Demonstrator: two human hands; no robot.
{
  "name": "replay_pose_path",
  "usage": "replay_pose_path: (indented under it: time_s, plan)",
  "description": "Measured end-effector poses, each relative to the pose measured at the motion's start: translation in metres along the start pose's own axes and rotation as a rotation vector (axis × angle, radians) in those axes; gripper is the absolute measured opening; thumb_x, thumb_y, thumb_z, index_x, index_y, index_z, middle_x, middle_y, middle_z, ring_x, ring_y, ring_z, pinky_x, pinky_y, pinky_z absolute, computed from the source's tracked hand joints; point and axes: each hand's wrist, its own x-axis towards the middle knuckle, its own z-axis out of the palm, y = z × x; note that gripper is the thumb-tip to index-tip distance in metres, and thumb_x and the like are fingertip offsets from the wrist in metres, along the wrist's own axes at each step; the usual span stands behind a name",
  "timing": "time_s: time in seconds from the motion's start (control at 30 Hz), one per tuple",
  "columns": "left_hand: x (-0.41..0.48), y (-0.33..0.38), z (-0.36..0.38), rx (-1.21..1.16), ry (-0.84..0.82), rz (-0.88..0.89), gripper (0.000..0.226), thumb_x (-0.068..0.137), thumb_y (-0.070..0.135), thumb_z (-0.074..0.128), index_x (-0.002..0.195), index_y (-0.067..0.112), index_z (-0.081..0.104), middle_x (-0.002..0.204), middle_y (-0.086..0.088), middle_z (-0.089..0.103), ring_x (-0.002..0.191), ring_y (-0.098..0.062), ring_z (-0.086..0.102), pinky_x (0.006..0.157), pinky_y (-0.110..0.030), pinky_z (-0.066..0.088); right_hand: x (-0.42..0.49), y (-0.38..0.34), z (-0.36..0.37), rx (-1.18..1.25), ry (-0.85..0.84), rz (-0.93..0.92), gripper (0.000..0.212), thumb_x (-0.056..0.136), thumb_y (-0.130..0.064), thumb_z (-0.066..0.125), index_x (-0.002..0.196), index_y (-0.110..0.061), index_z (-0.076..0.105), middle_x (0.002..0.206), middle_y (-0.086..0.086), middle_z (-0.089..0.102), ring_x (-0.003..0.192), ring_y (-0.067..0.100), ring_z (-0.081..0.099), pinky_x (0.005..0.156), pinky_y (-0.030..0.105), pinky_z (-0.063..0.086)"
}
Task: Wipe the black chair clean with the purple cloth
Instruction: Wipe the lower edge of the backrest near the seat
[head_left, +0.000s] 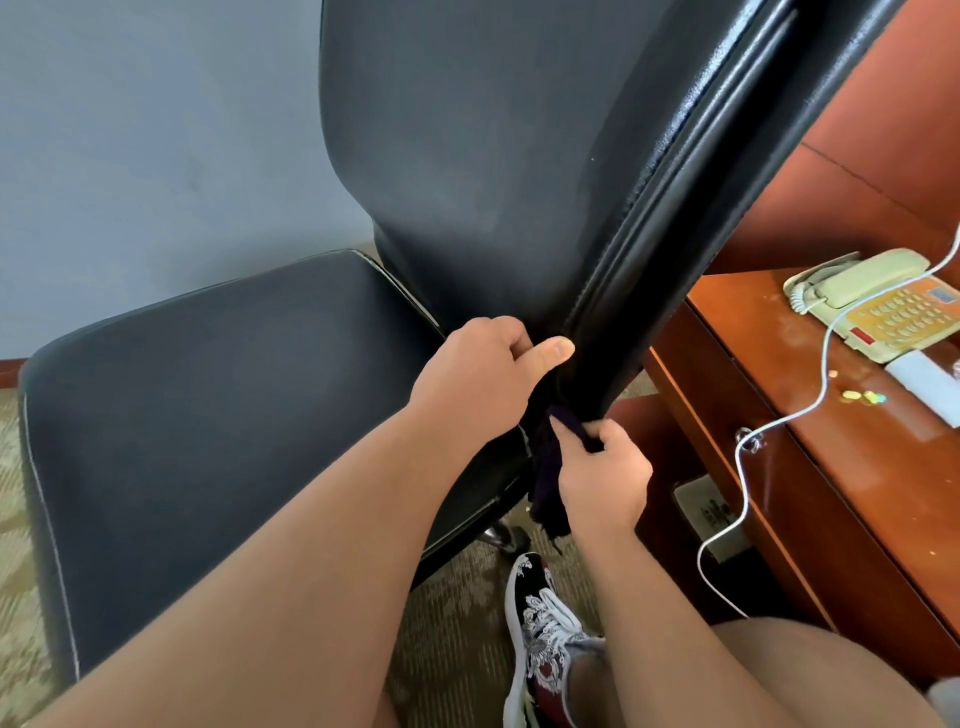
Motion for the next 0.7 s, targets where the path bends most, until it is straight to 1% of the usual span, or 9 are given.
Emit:
replay_pose_path:
  time_s: [0.1,0.2,0.3,0.37,0.47,0.5,0.57,0.63,0.7]
  plan:
    - [0.001,-0.004,-0.002,-0.033,-0.040,-0.002,0.049,0.084,0.071,0.049,0.068,0.025,0.049,0.051,0.009,0.051,0.044,-0.002,0.047,0.047,-0.022,0.036,-0.004,0.017,0.006,0.052,-0.093,0.235,0.038,0.081,-0.060,0.071,0.068,-0.025,0.064,0.063,-0.007,0.065,0.062,0.017,0.065,0.050,0.027,0.044]
    - [0.002,-0.008,-0.004,-0.072,-0.092,-0.007,0.049,0.082,0.072,0.049,0.072,0.024,0.053,0.057,0.007,0.056,0.042,0.001,0.047,0.047,-0.020,0.037,-0.015,0.021,0.011,0.220,-0.100,0.336,0.034,0.081,-0.054,0.073,0.070,-0.023,0.067,0.064,-0.004,0.068,0.063,0.017,0.066,0.054,0.032,0.049]
    - [0.002,-0.008,-0.004,-0.061,-0.114,0.007,0.048,0.083,0.070,0.049,0.073,0.023,0.053,0.061,0.006,0.058,0.040,0.000,0.045,0.046,-0.020,0.037,-0.029,0.014,0.013,0.232,-0.123,0.262,0.023,0.086,-0.051,0.069,0.080,-0.029,0.068,0.073,-0.010,0.068,0.070,0.008,0.065,0.055,0.024,0.045]
    - [0.000,-0.008,-0.005,-0.075,-0.127,-0.002,0.046,0.084,0.069,0.050,0.073,0.024,0.053,0.059,0.008,0.056,0.039,0.000,0.044,0.046,-0.020,0.037,-0.039,0.009,0.013,0.218,-0.184,0.183,0.016,0.090,-0.048,0.065,0.094,-0.032,0.068,0.085,-0.015,0.067,0.082,0.005,0.063,0.065,0.022,0.045]
    - [-0.004,-0.011,-0.014,-0.075,-0.186,0.031,0.029,0.088,0.059,0.054,0.075,0.033,0.056,0.066,0.024,0.059,0.052,0.010,0.051,0.045,-0.010,0.038,-0.047,0.007,0.013,0.124,-0.289,0.077,0.029,0.096,-0.043,0.057,0.120,-0.029,0.066,0.109,-0.007,0.061,0.097,0.012,0.060,0.083,0.030,0.050]
    - [-0.006,-0.013,-0.017,-0.070,-0.214,0.049,0.021,0.089,0.053,0.057,0.077,0.036,0.057,0.074,0.028,0.061,0.061,0.014,0.053,0.049,-0.009,0.039,-0.048,0.006,0.013,0.092,-0.314,0.055,0.034,0.097,-0.041,0.055,0.128,-0.028,0.063,0.115,-0.006,0.057,0.098,0.012,0.057,0.086,0.031,0.049]
    - [-0.008,-0.020,-0.019,-0.026,-0.258,0.048,0.009,0.089,0.042,0.062,0.081,0.038,0.060,0.089,0.023,0.064,0.073,0.009,0.058,0.060,-0.011,0.042,-0.048,0.005,0.012,0.029,-0.358,0.027,0.043,0.100,-0.041,0.051,0.142,-0.028,0.053,0.120,-0.006,0.048,0.099,0.012,0.053,0.087,0.031,0.048]
    - [-0.010,-0.029,-0.016,0.126,-0.315,-0.016,0.002,0.090,0.036,0.063,0.088,0.035,0.063,0.096,0.015,0.066,0.084,-0.001,0.062,0.075,-0.024,0.052,-0.047,0.004,0.011,-0.058,-0.399,0.004,0.047,0.102,-0.042,0.045,0.148,-0.031,0.045,0.123,-0.005,0.043,0.097,0.014,0.054,0.087,0.034,0.049]
    - [-0.013,-0.041,-0.012,0.338,-0.403,-0.133,0.012,0.092,0.036,0.060,0.102,0.030,0.063,0.107,0.008,0.065,0.094,-0.013,0.063,0.088,-0.032,0.052,-0.046,0.003,0.012,-0.161,-0.430,0.005,0.048,0.104,-0.042,0.040,0.151,-0.036,0.036,0.128,-0.002,0.039,0.093,0.015,0.054,0.083,0.032,0.047]
